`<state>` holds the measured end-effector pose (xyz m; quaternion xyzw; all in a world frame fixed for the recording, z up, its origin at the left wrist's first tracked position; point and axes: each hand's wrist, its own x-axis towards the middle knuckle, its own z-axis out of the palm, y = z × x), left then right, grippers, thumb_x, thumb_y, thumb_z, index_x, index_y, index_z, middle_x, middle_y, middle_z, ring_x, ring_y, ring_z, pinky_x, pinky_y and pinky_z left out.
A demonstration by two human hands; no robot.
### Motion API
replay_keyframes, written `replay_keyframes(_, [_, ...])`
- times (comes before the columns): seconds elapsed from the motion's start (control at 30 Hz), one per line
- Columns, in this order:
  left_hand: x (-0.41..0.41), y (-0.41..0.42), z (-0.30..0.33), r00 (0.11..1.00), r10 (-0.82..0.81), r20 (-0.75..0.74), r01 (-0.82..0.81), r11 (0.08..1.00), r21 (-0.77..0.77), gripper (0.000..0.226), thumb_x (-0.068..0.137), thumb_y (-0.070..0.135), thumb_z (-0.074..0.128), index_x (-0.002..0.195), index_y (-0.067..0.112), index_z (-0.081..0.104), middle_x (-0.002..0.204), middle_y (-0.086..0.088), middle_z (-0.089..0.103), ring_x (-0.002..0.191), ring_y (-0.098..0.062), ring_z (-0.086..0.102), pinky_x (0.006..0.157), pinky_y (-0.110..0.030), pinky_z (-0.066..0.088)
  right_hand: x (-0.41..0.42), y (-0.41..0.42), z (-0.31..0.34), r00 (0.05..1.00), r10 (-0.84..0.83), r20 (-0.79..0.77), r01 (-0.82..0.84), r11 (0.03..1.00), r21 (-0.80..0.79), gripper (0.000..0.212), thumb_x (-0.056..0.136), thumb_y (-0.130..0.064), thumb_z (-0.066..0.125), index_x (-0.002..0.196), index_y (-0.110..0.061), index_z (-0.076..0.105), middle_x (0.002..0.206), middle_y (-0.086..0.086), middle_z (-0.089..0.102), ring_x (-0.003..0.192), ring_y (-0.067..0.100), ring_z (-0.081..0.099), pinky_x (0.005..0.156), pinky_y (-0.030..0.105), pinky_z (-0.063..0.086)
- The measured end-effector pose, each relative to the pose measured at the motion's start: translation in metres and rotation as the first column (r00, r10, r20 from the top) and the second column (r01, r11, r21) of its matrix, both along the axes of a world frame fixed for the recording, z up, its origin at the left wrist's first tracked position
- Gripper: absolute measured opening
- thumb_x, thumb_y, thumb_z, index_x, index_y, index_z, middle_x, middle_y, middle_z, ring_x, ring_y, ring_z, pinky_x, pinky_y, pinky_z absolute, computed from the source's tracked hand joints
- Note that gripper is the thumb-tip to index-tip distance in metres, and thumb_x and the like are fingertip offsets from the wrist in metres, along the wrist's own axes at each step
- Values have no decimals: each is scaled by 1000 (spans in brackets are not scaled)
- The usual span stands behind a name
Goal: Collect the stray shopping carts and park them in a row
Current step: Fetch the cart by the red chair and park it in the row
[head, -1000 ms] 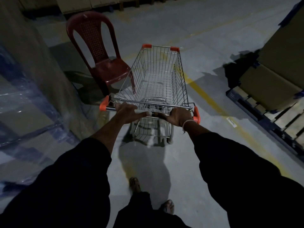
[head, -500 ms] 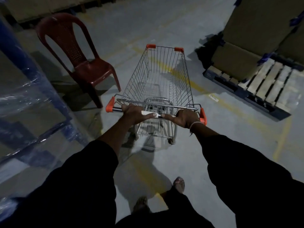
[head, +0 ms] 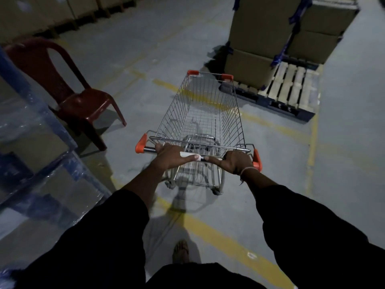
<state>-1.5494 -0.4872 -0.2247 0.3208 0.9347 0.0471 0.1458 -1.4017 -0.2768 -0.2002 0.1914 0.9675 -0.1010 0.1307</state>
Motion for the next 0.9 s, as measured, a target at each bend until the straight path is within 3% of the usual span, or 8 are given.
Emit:
replay_keyframes(0.23, [106, 10, 19, 990, -141, 12, 141, 990, -27, 79, 73, 101, 29, 66, 27, 57, 83, 3, 65, 92, -26, 57, 95, -46, 33, 119, -7, -3, 997, -82, 2, 82, 994, 67, 95, 77, -101, 27, 58, -13, 58, 61, 7, 61, 64, 25, 60, 68, 36, 45])
replay_keyframes(0.37, [165, 14, 19, 971, -240, 5, 240, 970, -32, 77, 73, 100, 28, 67, 28, 55, 78, 6, 60, 89, -25, 57, 92, -44, 33, 189, -12, -10, 988, -156, -18, 157, 985, 74, 93, 76, -101, 29, 57, -14, 55, 61, 7, 60, 64, 26, 62, 70, 36, 52])
replay_keyframes(0.53, [213, 26, 7, 942, -333, 44, 333, 943, 8, 97, 54, 112, 13, 73, 28, 59, 90, 0, 69, 95, -27, 63, 98, -47, 39, 264, -21, -14, 967, -254, -26, 256, 965, 59, 94, 74, -103, 25, 55, -15, 52, 59, 5, 59, 64, 26, 65, 70, 36, 55])
replay_keyframes(0.7, [239, 45, 3, 891, -454, -7, 454, 891, -6, 101, 57, 111, 12, 70, 24, 63, 77, 3, 67, 87, -25, 60, 88, -44, 39, 314, -30, -12, 924, -380, -46, 382, 922, 60, 96, 68, -105, 20, 53, -16, 53, 56, 4, 57, 59, 25, 62, 63, 33, 49])
replay_keyframes(0.9, [257, 85, 0, 805, -591, 48, 590, 807, 34, 107, 54, 113, 14, 75, 24, 69, 78, 2, 68, 85, -25, 61, 92, -46, 44, 357, -34, -13, 842, -538, -43, 540, 840, 61, 96, 70, -105, 19, 52, -17, 51, 57, 4, 55, 64, 28, 64, 61, 34, 46])
